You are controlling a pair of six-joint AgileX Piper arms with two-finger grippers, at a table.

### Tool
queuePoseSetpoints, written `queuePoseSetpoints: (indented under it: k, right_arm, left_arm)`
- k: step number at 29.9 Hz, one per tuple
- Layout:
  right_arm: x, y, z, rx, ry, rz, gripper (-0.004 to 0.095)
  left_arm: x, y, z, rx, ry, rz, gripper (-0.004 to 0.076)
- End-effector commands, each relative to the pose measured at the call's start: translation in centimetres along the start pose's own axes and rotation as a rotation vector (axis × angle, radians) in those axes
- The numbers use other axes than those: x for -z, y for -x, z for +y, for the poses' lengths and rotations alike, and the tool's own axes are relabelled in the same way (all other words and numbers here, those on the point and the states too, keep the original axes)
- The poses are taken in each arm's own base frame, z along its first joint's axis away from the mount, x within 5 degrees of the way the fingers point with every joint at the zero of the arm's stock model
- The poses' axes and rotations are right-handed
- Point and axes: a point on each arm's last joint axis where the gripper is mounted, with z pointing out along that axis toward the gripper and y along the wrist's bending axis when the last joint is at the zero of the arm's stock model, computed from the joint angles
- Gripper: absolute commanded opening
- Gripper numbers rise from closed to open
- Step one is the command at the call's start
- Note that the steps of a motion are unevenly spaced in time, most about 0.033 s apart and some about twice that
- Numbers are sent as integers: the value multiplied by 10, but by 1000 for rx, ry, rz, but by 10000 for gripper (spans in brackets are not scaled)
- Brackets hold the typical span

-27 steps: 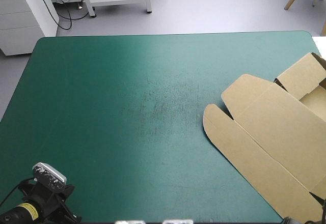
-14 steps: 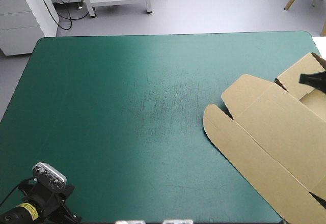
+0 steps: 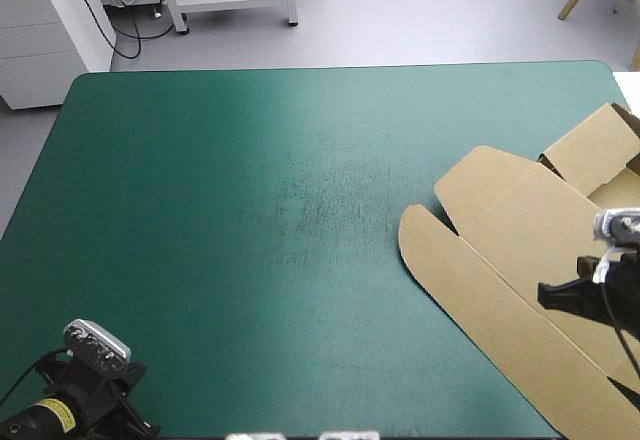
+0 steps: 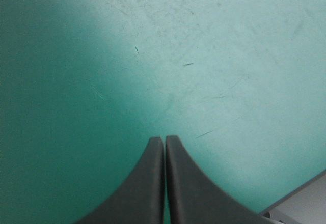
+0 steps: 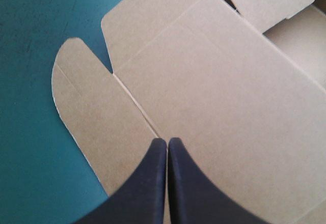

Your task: Fold the box

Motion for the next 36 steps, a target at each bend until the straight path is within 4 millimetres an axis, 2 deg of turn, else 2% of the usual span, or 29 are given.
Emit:
queuePoseSetpoints:
  k: [1, 5, 10, 13, 20, 36]
  right_arm:
    - [-9, -21, 2, -5, -1, -44, -14]
    - [-28, -56, 4, -21, 14, 16, -14]
    - [-45, -90, 6, -30, 20, 73, -14]
    - [-43, -86, 6, -41, 12, -6, -14]
    - [-42, -82, 6, -48, 10, -63, -14]
    - [-42, -82, 6, -48, 10, -63, -14]
  left_arm:
    - [5, 10, 1, 14, 5, -65, -10]
    - [5, 10, 1, 14, 5, -65, -10]
    - [5, 10, 1, 14, 5, -65, -10]
    - [5, 10, 1, 14, 5, -65, -10]
    - [5, 10, 1, 14, 5, -65, -10]
    - [5, 10, 1, 14, 5, -65, -10]
